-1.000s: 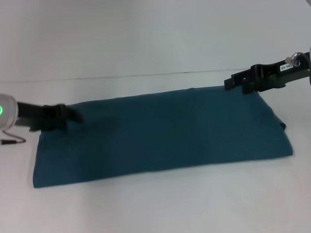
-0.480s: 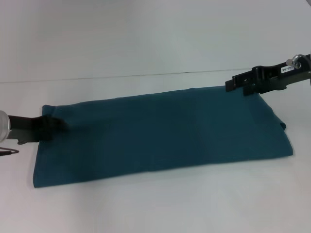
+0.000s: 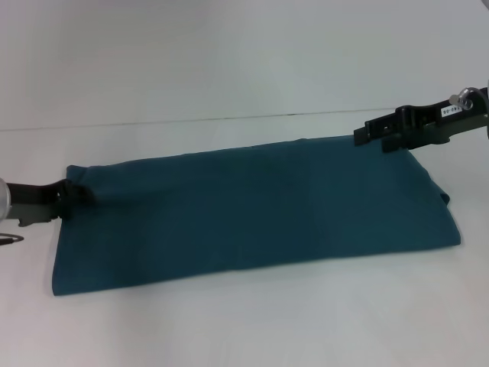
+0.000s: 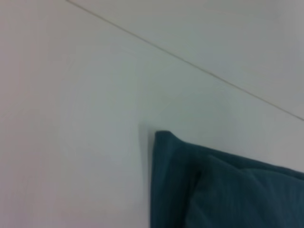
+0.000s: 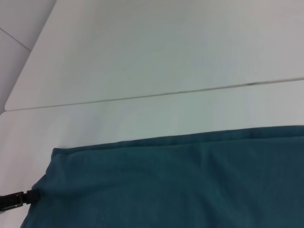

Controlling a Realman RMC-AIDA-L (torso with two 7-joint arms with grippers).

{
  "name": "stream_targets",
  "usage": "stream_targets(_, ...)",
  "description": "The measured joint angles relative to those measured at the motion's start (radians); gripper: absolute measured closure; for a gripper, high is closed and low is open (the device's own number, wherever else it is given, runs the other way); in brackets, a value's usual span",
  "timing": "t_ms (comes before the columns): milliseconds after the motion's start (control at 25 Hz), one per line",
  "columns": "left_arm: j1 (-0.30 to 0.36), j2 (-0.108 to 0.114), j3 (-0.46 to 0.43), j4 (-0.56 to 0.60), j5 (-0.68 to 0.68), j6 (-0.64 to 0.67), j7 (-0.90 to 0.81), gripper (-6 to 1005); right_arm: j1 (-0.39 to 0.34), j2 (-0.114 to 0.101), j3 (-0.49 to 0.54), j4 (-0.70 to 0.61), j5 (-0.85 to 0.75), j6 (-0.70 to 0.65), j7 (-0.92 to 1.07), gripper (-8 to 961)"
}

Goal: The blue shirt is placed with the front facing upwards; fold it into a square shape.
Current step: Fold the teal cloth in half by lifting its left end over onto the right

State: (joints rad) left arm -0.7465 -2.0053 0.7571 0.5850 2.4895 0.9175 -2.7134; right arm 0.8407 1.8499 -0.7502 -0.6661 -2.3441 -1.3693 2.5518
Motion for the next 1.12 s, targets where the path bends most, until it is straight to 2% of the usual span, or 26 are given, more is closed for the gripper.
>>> stream_targets(360, -0.005, 0.006, 0.000, 0.026, 0.036, 0.023, 0.006, 466, 0.003, 0.000, -0.002, -0.001, 0.000, -0.003, -0.003, 211)
stream_targets(480, 0.031, -0.004, -0.007, 0.111, 0.019, 0.098, -0.003, 466, 0.001, 0.000, 0.000, -0.006, 0.000, -0.005, -0.001, 211)
stream_targets(520, 0.055, -0.015, -0.008, 0.167, 0.001, 0.146, -0.007, 467, 0.000, 0.000, 0.000, -0.006, 0.000, -0.005, -0.001, 211)
stream_targets(640, 0.071, -0.024, -0.009, 0.194, -0.008, 0.180, -0.008, 469, 0.000, 0.000, 0.000, -0.004, 0.000, -0.005, -0.002, 211)
stream_targets(960, 0.072, -0.025, 0.001, 0.124, -0.001, 0.139, -0.003, 473, 0.003, 0.001, -0.004, 0.001, 0.000, 0.000, -0.005, 211)
stream_targets(1120, 0.072, -0.022, -0.003, 0.156, -0.014, 0.183, 0.019, 472, 0.001, 0.002, -0.001, 0.000, 0.000, 0.001, -0.005, 211)
